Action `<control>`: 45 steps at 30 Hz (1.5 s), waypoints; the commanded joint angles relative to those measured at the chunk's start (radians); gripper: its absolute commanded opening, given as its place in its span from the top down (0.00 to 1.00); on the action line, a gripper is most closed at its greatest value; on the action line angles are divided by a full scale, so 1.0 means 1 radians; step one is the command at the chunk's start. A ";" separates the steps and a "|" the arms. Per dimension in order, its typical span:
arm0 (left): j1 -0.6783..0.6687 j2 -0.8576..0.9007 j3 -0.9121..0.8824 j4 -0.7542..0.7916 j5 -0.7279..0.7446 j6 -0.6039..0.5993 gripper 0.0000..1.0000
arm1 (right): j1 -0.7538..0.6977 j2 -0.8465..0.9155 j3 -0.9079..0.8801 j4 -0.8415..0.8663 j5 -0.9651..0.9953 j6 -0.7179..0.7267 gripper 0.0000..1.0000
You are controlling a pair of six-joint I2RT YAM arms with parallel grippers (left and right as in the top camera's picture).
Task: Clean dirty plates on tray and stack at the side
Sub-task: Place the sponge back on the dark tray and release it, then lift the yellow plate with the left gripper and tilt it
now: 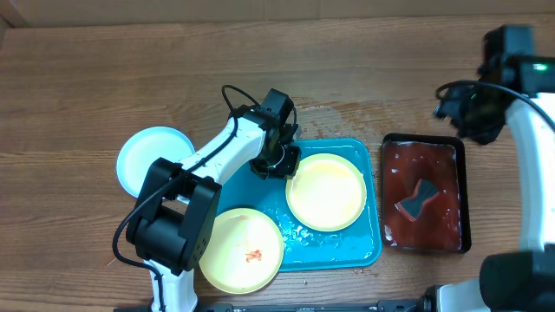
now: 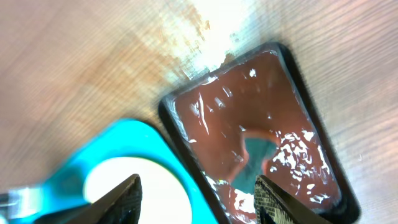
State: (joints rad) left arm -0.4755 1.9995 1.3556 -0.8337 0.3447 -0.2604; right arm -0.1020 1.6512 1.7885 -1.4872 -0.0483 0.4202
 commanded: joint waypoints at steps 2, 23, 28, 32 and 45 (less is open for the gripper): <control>0.005 -0.006 0.037 0.007 0.096 -0.017 0.96 | 0.005 -0.035 0.239 -0.082 -0.006 -0.034 0.44; 0.005 -0.159 0.107 -0.053 0.058 -0.040 0.96 | 0.005 -0.035 0.406 -0.188 -0.033 -0.086 0.65; 0.005 -0.183 0.107 -0.074 0.037 -0.040 0.96 | 0.005 -0.035 0.406 -0.191 -0.036 -0.089 0.65; 0.005 -0.183 0.107 -0.082 0.034 -0.039 0.96 | 0.005 -0.035 0.406 -0.198 -0.037 -0.089 0.65; -0.003 -0.091 0.106 -0.138 -0.153 -0.008 0.38 | 0.005 -0.035 0.406 -0.206 -0.089 -0.108 0.27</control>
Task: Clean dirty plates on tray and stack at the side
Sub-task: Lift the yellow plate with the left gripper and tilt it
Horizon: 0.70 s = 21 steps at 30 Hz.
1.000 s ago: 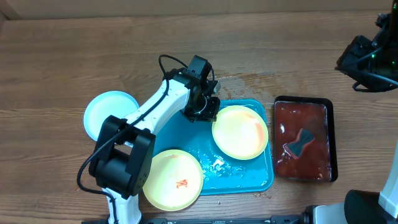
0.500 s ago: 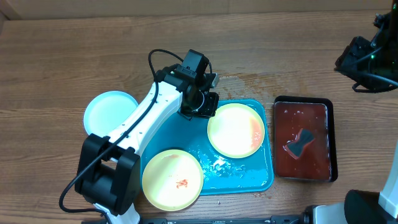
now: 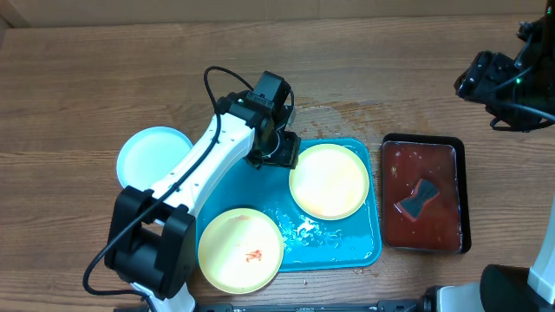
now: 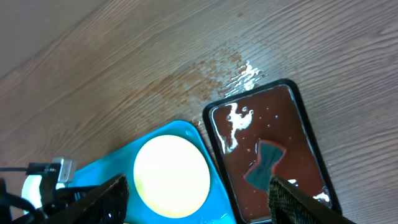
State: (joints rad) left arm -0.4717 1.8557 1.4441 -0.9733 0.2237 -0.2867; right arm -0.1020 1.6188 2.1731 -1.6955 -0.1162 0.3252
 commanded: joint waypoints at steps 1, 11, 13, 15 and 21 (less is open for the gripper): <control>-0.009 0.071 0.017 0.003 -0.024 0.021 0.40 | 0.005 -0.003 0.021 0.002 -0.021 -0.013 0.27; -0.086 0.194 0.018 0.054 0.026 0.029 0.46 | 0.005 -0.003 0.021 0.002 -0.020 -0.019 0.27; -0.096 0.198 0.018 0.068 0.034 0.028 0.46 | 0.005 -0.003 0.021 0.002 -0.020 -0.020 0.27; -0.100 0.200 0.018 0.077 0.036 0.026 0.54 | 0.005 -0.003 0.021 0.002 -0.021 -0.020 0.27; -0.097 0.201 0.018 0.079 0.039 0.016 0.63 | 0.005 -0.003 0.021 0.002 -0.021 -0.019 0.27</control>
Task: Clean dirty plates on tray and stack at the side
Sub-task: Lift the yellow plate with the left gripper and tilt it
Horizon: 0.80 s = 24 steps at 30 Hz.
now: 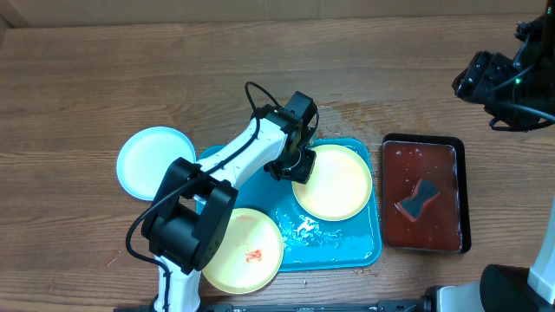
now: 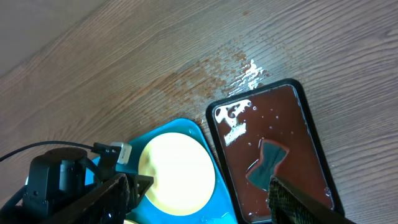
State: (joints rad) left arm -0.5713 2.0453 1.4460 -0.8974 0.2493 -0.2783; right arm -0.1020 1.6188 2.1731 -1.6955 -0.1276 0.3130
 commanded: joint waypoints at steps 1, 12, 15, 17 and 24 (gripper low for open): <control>0.002 0.012 0.015 0.004 0.013 0.008 0.66 | 0.005 -0.003 0.021 0.002 -0.010 -0.007 0.27; 0.002 0.083 0.015 0.010 0.040 -0.018 0.96 | 0.005 -0.003 0.021 0.002 -0.024 -0.008 0.27; 0.002 0.095 0.015 0.010 0.058 -0.030 0.96 | 0.005 -0.003 0.021 0.002 -0.024 -0.008 0.27; 0.002 0.092 0.016 0.015 0.057 -0.035 0.96 | 0.005 -0.003 0.021 0.002 -0.024 -0.008 0.27; 0.010 0.072 0.017 0.008 0.054 -0.040 0.96 | 0.005 -0.003 0.021 0.002 -0.024 -0.007 0.27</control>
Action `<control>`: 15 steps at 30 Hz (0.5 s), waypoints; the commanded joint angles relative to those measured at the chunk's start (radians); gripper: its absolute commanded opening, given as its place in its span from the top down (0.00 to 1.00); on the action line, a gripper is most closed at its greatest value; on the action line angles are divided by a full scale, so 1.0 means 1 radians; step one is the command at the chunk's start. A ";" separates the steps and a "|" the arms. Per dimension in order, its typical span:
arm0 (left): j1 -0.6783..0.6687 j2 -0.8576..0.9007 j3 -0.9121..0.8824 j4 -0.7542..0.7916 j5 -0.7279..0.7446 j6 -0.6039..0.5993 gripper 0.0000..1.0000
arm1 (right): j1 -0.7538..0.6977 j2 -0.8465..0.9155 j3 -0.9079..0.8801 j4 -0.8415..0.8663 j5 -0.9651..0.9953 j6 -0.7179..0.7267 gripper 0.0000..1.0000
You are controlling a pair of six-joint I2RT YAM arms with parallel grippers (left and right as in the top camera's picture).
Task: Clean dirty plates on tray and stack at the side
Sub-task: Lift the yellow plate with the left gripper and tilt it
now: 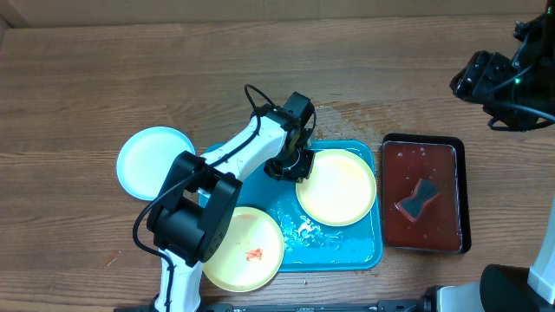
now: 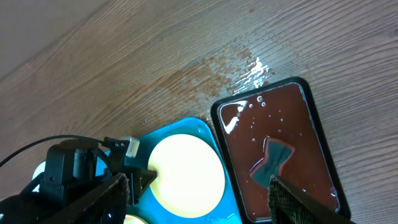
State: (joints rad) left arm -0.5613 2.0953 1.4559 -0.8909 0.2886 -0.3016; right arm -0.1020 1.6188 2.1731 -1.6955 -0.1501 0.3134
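A blue tray (image 1: 334, 251) lies mid-table. On its right half sits a clean yellow plate (image 1: 340, 187), also visible in the right wrist view (image 2: 186, 180). My left gripper (image 1: 293, 165) is at that plate's left rim and looks shut on it. A second yellow plate (image 1: 243, 250) with a red stain overlaps the tray's lower left corner. A pale blue plate (image 1: 154, 162) rests on the table left of the tray. My right gripper (image 2: 199, 208) hangs open and empty high over the table's right side.
A black tray (image 1: 463, 199) of reddish-brown liquid stands right of the blue tray, with a grey sponge (image 1: 419, 198) lying in it. A wet patch (image 1: 347, 111) marks the wood behind the trays.
The clean yellow plate and my left gripper have shifted slightly to the right and towards the front. The right arm has barely moved.
My left gripper was at the clean plate's left rim on the tray while the right gripper hung low over the black tray. Then the right arm was high at the far right. The plate has since shifted a little rightward with the left gripper.
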 commanded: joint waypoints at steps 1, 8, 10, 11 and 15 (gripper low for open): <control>0.002 0.017 0.007 0.001 0.015 -0.017 0.96 | 0.005 -0.003 0.021 0.002 -0.002 -0.008 0.27; 0.014 -0.077 0.007 -0.005 0.014 -0.017 0.96 | 0.005 -0.003 0.021 0.006 -0.002 -0.008 0.27; 0.016 -0.114 0.007 -0.005 0.011 -0.021 0.96 | 0.005 -0.003 0.021 0.009 -0.002 -0.008 0.26; 0.016 -0.130 0.007 -0.005 0.011 -0.021 0.96 | 0.005 -0.003 0.021 0.010 -0.002 -0.008 0.26; 0.024 -0.212 0.007 -0.006 0.016 -0.020 0.96 | 0.005 -0.003 0.021 0.010 -0.002 -0.008 0.26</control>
State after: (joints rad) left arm -0.5495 1.9823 1.4551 -0.8974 0.2951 -0.3088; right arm -0.1020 1.6188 2.1731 -1.6932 -0.1497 0.3134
